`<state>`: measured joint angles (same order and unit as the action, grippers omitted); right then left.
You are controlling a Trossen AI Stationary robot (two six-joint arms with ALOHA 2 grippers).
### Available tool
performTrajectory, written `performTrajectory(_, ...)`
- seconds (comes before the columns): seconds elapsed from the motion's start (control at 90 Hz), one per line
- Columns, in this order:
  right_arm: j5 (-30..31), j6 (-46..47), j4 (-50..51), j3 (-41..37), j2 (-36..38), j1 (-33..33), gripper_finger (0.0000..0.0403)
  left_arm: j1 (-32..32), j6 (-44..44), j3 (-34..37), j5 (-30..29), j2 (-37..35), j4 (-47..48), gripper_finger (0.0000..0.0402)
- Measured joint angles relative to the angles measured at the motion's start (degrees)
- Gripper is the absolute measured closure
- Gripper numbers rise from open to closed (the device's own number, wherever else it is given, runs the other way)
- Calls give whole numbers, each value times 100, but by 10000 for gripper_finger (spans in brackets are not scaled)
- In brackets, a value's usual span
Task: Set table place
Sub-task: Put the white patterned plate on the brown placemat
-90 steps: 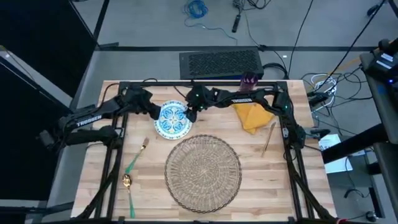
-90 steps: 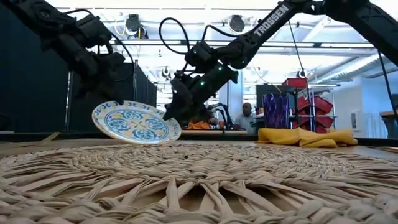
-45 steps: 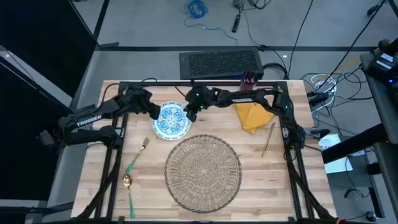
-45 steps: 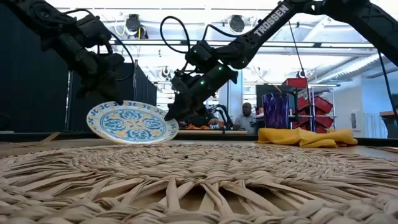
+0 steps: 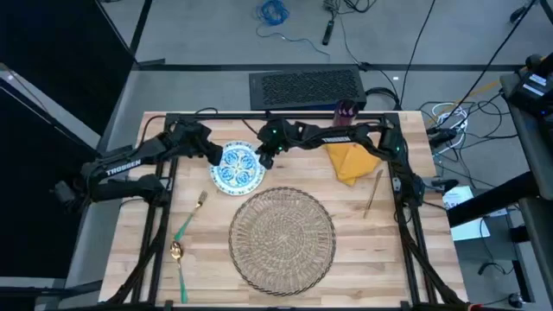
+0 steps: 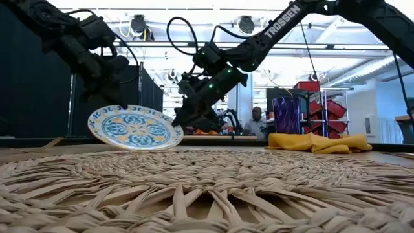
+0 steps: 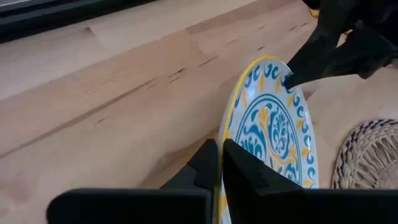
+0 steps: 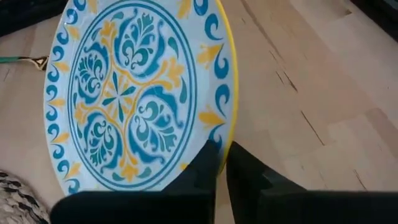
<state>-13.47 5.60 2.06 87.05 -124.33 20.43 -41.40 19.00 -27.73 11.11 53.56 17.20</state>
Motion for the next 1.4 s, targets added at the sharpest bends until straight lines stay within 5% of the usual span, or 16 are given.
performTrajectory(0.278,-4,94,49,-11,-4,-53,392,165,29,-2,11,0,-64,401)
performTrajectory(0.811,-55,-37,-51,74,679,169,259,442,211,-17,245,7,-273,401)
performTrajectory(1.178,-14,-46,78,74,905,276,236,827,471,-17,117,7,-515,401)
performTrajectory(1.4,-2,-58,1575,70,899,328,236,768,475,-57,66,7,-642,401)
